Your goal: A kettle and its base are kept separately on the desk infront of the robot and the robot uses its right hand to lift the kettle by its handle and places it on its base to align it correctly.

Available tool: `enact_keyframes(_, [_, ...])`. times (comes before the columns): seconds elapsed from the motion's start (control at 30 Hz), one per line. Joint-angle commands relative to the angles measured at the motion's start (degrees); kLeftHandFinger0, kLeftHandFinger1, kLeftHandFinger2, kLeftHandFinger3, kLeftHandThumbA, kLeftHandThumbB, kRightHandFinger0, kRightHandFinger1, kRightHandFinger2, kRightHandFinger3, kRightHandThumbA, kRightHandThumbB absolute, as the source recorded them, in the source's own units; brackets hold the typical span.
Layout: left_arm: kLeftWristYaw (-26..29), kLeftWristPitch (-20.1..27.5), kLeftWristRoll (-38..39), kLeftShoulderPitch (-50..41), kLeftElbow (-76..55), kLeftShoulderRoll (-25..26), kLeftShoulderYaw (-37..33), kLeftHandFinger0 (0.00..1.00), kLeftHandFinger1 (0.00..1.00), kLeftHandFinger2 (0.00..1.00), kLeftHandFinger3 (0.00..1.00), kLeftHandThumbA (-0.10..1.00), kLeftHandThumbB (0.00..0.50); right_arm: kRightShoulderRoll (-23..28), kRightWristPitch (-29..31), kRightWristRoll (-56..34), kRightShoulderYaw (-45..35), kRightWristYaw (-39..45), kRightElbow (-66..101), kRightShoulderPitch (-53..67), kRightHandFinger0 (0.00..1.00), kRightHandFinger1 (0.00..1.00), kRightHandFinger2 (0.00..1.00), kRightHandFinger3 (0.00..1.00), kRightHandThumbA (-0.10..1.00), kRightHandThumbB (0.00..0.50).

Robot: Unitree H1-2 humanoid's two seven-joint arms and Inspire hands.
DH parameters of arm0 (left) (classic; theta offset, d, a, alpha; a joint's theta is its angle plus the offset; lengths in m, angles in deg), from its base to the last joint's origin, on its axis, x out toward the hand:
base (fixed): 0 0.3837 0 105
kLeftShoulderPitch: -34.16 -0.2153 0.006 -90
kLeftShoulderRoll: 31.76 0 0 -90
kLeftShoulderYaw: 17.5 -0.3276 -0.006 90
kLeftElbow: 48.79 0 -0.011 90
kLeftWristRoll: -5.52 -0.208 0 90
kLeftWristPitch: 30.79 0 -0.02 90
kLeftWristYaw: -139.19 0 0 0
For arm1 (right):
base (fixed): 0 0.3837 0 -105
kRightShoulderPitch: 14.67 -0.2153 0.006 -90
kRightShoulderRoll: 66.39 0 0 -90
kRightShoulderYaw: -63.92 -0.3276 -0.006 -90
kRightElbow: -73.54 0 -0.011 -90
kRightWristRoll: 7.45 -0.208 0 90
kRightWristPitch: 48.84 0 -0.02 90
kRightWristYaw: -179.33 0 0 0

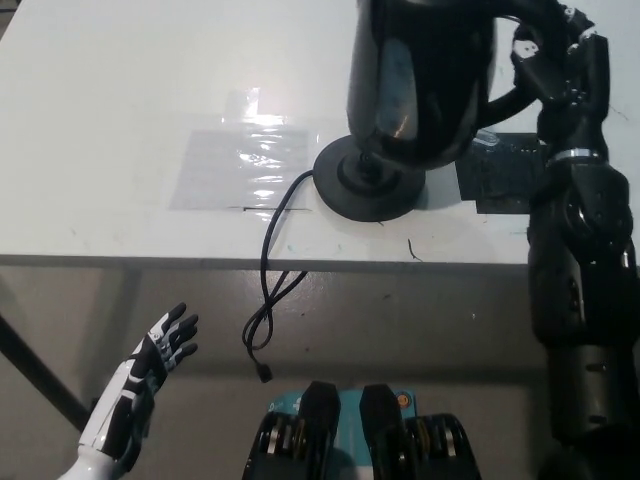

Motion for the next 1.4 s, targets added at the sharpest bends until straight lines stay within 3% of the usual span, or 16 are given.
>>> enact_keyframes(0.0, [-0.58,1.2,-0.26,-0.2,-1.42,0.68,-0.2,1.0,1.0,1.0,1.0,1.0,0.003,-1.01,5.37,0.44,0.57,-1.67,-1.1,-6.98,0.0,0.09,0.4,0.08,-0.1,0.121])
enact_keyframes(0.17, [-0.42,1.02,-0.43,0.0,-1.73,0.57,-0.18,1.0,1.0,1.0,1.0,1.0,0.0,-1.7,6.2,1.68,1.09,-2.71,-3.44,-8.14,0.0,0.08,0.4,0.03,-0.1,0.114])
enact_keyframes(0.27, [-0.6,0.68,-0.12,-0.13,-1.8,0.66,-0.2,1.0,1.0,1.0,1.0,1.0,0.008,-2.33,6.93,1.01,0.77,-2.66,-4.97,-8.49,0.0,0.1,0.43,0.02,-0.1,0.126])
enact_keyframes(0.3, [-0.69,0.87,0.02,-0.07,-1.49,0.66,-0.19,1.0,1.0,1.0,1.0,1.0,0.014,-2.46,7.21,1.13,0.82,-2.75,-5.78,-8.55,0.0,0.13,0.48,0.01,-0.1,0.121])
enact_keyframes(0.4, [-0.5,1.21,-0.25,-0.24,-1.48,0.49,-0.22,1.0,1.0,1.0,1.0,1.0,0.0,-2.8,7.31,1.13,0.89,-2.85,-7.51,-8.78,0.0,0.17,0.54,0.03,-0.1,0.11])
enact_keyframes(0.43, [-0.53,1.3,-0.17,-0.21,-1.5,0.45,-0.23,1.0,1.0,1.0,1.0,1.0,0.0,-2.89,7.69,1.15,0.89,-2.93,-8.41,-9.0,0.0,0.17,0.54,0.07,-0.1,0.111])
enact_keyframes(0.6, [-0.83,1.73,0.19,-0.18,-0.99,0.62,-0.2,1.0,1.0,1.0,1.0,1.0,0.0,-3.39,8.55,1.14,0.98,-3.22,-10.39,-9.44,0.0,0.11,0.47,0.14,-0.1,0.093])
enact_keyframes(0.7, [-0.79,1.91,0.07,-0.13,-0.98,0.71,-0.12,1.0,1.0,1.0,1.0,1.0,0.0,-3.63,9.49,0.96,1.0,-3.1,-11.86,-9.95,0.0,0.07,0.43,0.02,-0.1,0.085])
enact_keyframes(0.87, [-0.54,1.82,-0.34,-0.29,-1.1,0.69,-0.05,1.0,1.0,1.0,1.0,1.0,0.0,-3.85,10.48,0.94,1.13,-2.87,-13.28,-10.14,0.0,0.07,0.43,0.0,-0.1,0.094])
enact_keyframes(1.0, [-0.41,1.89,-0.36,-0.62,-1.3,0.44,-0.1,1.0,1.0,1.0,1.0,1.0,0.003,-3.59,11.71,0.81,1.09,-2.5,-15.69,-10.31,0.0,0.14,0.53,0.05,-0.1,0.095])
enact_keyframes(1.1, [-0.39,1.46,-0.01,-0.72,-1.39,0.26,-0.09,1.0,1.0,1.0,1.0,1.0,0.01,-3.59,12.18,1.08,1.05,-3.15,-17.01,-10.69,0.0,0.14,0.51,0.21,-0.1,0.108])
enact_keyframes(1.27, [-0.57,1.74,0.62,-0.72,-1.13,0.21,0.02,1.0,1.0,1.0,1.0,1.0,0.0,-3.29,14.17,2.35,1.78,-3.61,-19.7,-11.04,0.0,0.12,0.46,0.04,-0.1,0.132])
enact_keyframes(1.3, [-0.58,1.81,0.64,-0.54,-0.96,0.25,0.05,1.0,1.0,1.0,1.0,1.0,0.004,-3.23,14.73,2.01,1.72,-3.15,-20.18,-11.01,0.0,0.13,0.47,0.04,-0.1,0.131])
enact_keyframes(1.37, [-0.56,1.82,0.71,-0.41,-0.95,0.25,0.12,1.0,1.0,1.0,1.0,1.0,0.001,-3.08,15.31,2.02,1.8,-2.84,-20.88,-11.06,0.0,0.17,0.51,0.13,-0.1,0.131])
